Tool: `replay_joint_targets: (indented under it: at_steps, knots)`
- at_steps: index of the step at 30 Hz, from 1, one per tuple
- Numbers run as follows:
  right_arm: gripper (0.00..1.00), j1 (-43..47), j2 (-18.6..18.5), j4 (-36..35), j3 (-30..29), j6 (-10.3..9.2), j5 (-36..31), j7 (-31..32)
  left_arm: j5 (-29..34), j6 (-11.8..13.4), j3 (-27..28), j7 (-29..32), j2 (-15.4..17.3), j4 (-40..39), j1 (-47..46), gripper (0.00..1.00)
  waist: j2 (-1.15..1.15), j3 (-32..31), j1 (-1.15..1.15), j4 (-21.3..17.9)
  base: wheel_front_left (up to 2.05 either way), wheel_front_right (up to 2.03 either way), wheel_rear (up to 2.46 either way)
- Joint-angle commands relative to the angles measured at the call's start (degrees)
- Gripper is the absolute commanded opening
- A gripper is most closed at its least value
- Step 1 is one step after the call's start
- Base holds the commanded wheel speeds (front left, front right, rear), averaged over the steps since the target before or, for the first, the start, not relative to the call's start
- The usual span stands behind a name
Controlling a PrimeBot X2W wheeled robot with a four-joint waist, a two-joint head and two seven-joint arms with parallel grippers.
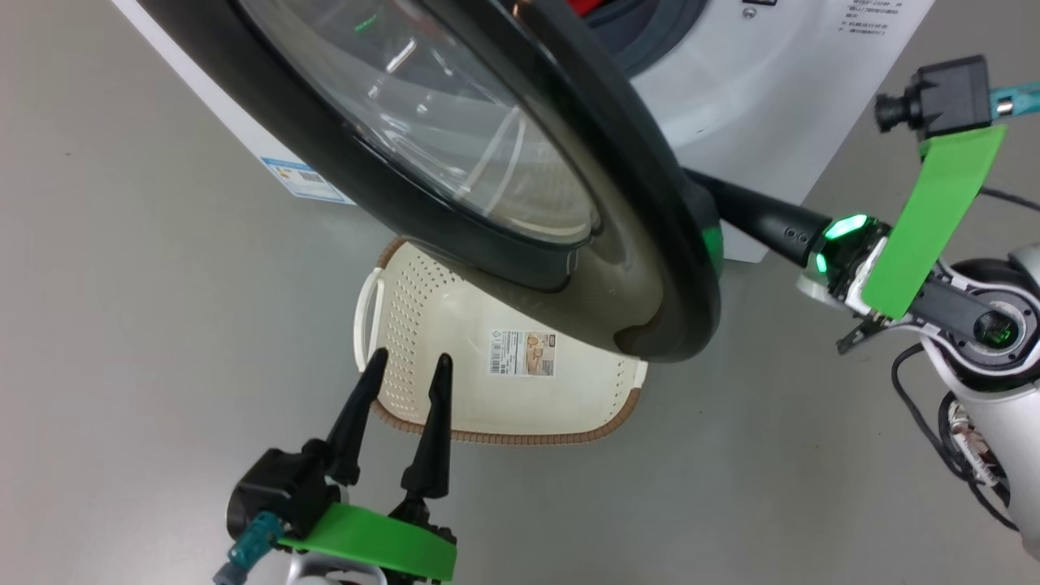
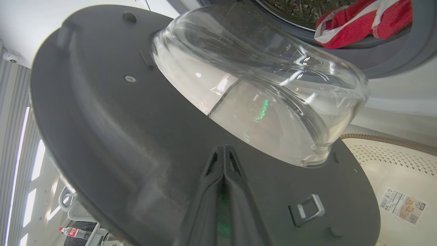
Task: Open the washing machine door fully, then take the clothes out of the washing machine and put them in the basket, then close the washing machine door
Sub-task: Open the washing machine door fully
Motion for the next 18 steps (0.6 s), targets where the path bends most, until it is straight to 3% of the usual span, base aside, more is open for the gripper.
replay_joint_targets:
  at_steps: [1, 13, 14, 15, 16, 17, 18]
  knots:
    - [0.0, 1.6, 0.6, -1.9, 0.6, 0.3, -0.1, 0.5, 0.4, -0.2, 2.0, -0.7, 0.7, -1.2, 1.1, 1.0, 0.0, -0.2, 0.0, -0.1, 0.0, 0.0, 0.0]
    - [0.0, 3.4, 2.2, -2.2, -0.6, 0.3, -2.0, 0.3, 0.5, -0.3, 2.0, -0.7, 0.7, -1.4, 1.3, 1.0, 0.0, -1.0, 0.0, -0.5, 0.0, 0.0, 0.0]
    - [0.12, 3.5, 2.3, -2.1, -0.8, 0.3, -2.4, -0.2, 0.5, -0.4, 2.1, -0.7, 0.7, -1.3, 1.3, 1.0, 0.0, -1.2, 0.0, -0.6, 0.0, 0.0, 0.0]
    - [0.38, 3.8, 2.4, -1.8, -1.1, 0.3, -2.9, -0.9, 0.6, -0.6, 2.2, -0.7, 0.7, -1.2, 1.5, 1.0, 0.0, -1.7, 0.0, -0.8, 0.0, 0.0, 0.0]
    - [0.52, 4.0, 2.5, -1.6, -1.2, 0.3, -3.1, -1.3, 0.7, -0.7, 2.3, -0.7, 0.7, -1.1, 1.6, 1.0, 0.0, -2.0, 0.0, -0.9, 0.0, 0.0, 0.0]
    - [0.93, 4.3, 2.6, -1.4, -1.5, 0.3, -3.2, -1.8, 0.8, -0.8, 2.4, -0.7, 0.7, -1.0, 1.7, 1.0, 0.0, -2.2, 0.0, -1.0, 0.0, 0.0, 0.0]
    - [1.0, 4.7, 2.6, -1.1, -1.6, 0.3, -3.3, -2.2, 0.8, -0.9, 2.6, -0.7, 0.7, -0.9, 1.8, 1.0, 0.0, -2.5, 0.0, -1.1, 0.0, 0.0, 0.0]
